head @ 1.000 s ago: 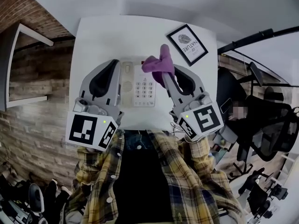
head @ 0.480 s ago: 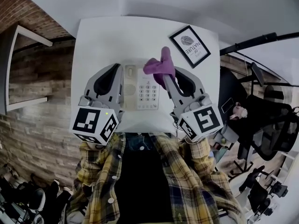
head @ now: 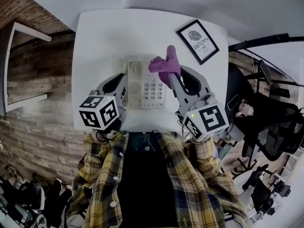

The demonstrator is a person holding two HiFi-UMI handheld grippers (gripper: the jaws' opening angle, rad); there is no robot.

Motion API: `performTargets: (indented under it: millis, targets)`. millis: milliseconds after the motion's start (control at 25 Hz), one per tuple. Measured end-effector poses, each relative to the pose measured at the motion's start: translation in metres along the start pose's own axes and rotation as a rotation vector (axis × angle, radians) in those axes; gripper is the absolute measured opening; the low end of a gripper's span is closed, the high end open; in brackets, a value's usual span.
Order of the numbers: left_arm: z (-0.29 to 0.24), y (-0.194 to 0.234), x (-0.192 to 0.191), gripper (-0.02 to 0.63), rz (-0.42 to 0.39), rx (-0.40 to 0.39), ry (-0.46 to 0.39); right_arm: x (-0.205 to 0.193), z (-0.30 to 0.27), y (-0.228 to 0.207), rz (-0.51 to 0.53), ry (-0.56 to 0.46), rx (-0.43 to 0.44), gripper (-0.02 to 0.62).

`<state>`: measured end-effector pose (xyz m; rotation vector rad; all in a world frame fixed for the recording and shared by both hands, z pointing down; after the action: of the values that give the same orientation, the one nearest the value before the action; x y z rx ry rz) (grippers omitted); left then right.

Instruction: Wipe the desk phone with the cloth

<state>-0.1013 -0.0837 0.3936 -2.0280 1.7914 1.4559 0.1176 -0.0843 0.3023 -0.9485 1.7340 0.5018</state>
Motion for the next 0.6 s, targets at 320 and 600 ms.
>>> performTargets:
  millis: [320, 600]
  targets:
    - [-0.014, 0.02, -0.036, 0.021, 0.068, 0.015, 0.126, -0.008, -0.014, -0.001, -0.016, 0.034, 0.024, 0.06]
    - [-0.023, 0.026, -0.055, 0.025, 0.104, 0.02, 0.171, -0.008, -0.019, -0.001, -0.007, 0.048, 0.037, 0.06]
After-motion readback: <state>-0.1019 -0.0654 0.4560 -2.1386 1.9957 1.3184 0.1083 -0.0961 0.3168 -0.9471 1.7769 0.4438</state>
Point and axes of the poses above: the fingertips, and each gripper's own axes: z backward along the fingers, y to its left, x out of its top, the point moved 7 cm from there along z, backward along the fingers, and after that the axes turned 3 degrees about y, right-handed, at the moved point
